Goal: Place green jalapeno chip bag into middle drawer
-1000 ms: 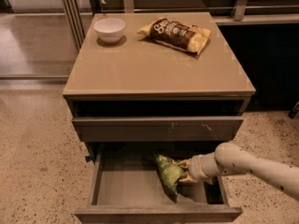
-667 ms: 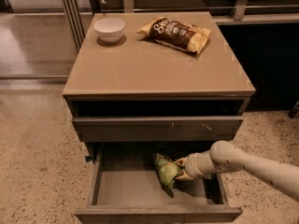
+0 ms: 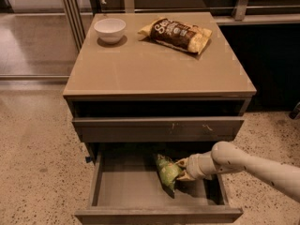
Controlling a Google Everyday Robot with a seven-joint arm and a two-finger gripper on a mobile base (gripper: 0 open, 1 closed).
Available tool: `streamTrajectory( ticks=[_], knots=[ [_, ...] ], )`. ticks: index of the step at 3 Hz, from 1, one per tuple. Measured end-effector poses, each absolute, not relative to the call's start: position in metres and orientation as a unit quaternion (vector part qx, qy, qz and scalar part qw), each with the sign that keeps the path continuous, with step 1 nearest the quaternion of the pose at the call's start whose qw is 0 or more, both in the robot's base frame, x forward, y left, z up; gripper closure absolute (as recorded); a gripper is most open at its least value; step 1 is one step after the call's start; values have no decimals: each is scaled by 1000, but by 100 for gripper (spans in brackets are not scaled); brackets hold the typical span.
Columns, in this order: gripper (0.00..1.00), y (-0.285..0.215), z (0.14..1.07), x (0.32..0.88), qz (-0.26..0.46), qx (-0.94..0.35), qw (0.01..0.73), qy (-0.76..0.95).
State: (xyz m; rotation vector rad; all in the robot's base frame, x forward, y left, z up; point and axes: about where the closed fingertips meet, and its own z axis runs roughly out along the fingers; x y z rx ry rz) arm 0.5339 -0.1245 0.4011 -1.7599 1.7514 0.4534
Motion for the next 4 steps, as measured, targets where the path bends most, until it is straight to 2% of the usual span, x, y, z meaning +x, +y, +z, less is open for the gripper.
streamTrajectory(
  ticks=[2,3,4],
  knots=[
    [12,-124,401,534,171,-664,304,661],
    [0,-124,401,534,171,-664,304,661],
    [0,-144,434,524,163,-660,314,662]
  ],
)
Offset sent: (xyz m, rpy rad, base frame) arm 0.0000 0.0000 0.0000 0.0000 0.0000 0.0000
